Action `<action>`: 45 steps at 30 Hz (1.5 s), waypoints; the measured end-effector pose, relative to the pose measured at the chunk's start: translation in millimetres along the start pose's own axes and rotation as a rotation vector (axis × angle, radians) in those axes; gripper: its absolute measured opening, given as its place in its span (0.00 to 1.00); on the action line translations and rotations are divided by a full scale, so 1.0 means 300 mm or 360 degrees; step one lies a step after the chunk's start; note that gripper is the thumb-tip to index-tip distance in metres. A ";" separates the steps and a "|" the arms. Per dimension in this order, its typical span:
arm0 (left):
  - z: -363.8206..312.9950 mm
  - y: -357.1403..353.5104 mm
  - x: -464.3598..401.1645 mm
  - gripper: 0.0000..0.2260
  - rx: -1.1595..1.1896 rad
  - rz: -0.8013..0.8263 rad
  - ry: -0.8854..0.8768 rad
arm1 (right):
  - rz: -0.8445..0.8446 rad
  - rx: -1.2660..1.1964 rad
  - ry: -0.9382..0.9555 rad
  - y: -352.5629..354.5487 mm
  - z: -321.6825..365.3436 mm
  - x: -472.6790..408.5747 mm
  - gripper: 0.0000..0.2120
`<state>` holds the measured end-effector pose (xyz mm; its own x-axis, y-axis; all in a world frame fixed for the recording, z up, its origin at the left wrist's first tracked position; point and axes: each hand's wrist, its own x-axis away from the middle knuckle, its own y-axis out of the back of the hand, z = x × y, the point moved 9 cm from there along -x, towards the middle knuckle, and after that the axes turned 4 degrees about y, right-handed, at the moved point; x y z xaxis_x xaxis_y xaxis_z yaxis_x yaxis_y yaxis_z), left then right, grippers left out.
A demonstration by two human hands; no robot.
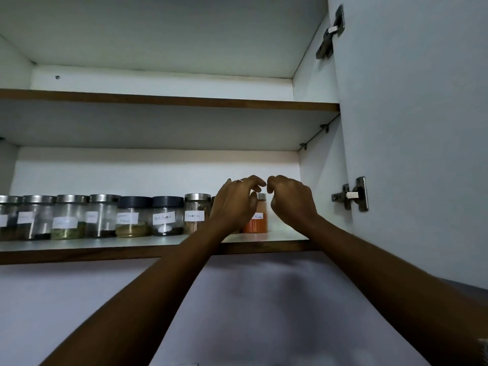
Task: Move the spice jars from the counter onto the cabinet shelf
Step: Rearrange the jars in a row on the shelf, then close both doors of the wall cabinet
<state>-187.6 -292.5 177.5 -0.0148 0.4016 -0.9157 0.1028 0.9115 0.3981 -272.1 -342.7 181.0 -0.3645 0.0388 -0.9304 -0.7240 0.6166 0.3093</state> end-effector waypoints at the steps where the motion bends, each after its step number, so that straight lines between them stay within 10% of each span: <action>1: -0.027 0.022 0.016 0.14 0.0022 -0.0006 0.0006 | -0.0018 0.0002 0.0010 0.038 0.012 0.003 0.10; 29: -0.666 0.502 0.577 0.08 0.0606 0.0101 0.0045 | -0.0105 0.0098 0.0211 1.038 0.544 0.333 0.07; 45: -1.341 0.333 0.690 0.39 0.0899 0.0189 -0.0262 | -0.0586 0.0497 -0.0317 1.621 0.203 0.544 0.17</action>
<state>-580.7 -82.8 49.7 0.1788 0.4376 -0.8812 0.6078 0.6552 0.4487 -647.9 11.2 167.5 0.0219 -0.0945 -0.9953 -0.5627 0.8217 -0.0904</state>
